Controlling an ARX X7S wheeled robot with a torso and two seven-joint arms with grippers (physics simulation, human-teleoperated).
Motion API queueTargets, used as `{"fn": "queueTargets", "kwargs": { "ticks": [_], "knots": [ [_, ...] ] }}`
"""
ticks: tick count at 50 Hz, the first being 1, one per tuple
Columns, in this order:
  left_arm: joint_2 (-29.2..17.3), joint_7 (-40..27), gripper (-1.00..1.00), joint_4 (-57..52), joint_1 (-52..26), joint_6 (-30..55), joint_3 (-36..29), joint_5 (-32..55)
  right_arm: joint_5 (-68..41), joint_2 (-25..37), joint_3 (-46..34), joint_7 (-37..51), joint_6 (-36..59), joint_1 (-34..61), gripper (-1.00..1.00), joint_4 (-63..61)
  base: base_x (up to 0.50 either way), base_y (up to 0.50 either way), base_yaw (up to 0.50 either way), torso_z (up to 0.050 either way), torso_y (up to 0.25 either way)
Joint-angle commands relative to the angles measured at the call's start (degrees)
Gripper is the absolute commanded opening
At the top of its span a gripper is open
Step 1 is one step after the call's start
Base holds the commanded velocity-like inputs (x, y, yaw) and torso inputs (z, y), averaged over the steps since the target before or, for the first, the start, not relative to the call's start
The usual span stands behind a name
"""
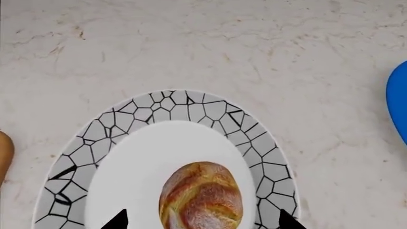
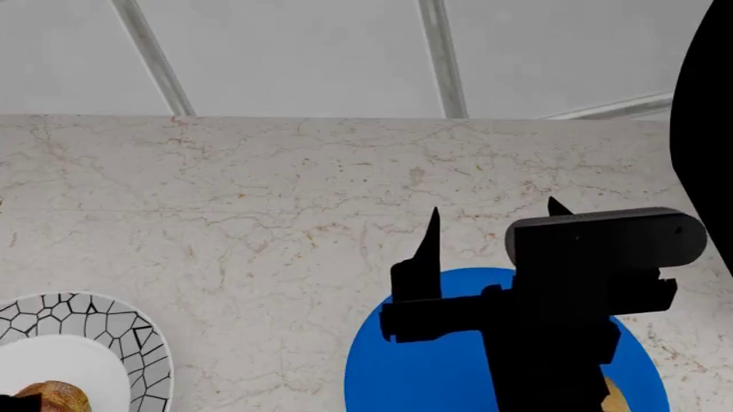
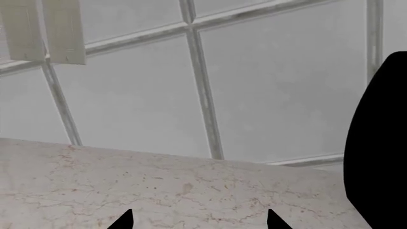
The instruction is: Place all breads on the cutting board.
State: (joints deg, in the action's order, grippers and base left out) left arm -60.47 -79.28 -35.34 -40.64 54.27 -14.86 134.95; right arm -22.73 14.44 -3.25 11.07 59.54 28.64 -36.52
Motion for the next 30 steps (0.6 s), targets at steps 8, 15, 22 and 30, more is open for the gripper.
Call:
{"fn": "queueTargets", "kwargs": {
  "ticks": [8,15,22,30],
  "knots": [
    [3.4,6.4,1.00,4.8,4.9,3.9,-2.4,-9.0,-0.6,0.3,-0.2,0.5,0.1,0.1,1.00,-0.4,0.00,0.00,0.00,0.000,0.000],
    [4.4,7.6,1.00,5.9,5.1,4.8,-3.2,-11.3,-0.9,0.3,-0.1,0.6,0.3,0.2,1.00,-0.5,0.00,0.00,0.00,0.000,0.000],
    [5.5,9.6,1.00,6.7,7.1,5.4,-3.5,-14.9,-1.1,0.4,-0.3,0.7,0.1,0.0,1.00,-0.4,0.00,0.00,0.00,0.000,0.000],
    [5.9,9.6,1.00,7.5,6.2,5.8,-4.4,-15.2,-1.4,0.7,-0.5,0.8,0.3,0.1,1.00,-0.6,0.00,0.00,0.00,0.000,0.000]
  ]
}}
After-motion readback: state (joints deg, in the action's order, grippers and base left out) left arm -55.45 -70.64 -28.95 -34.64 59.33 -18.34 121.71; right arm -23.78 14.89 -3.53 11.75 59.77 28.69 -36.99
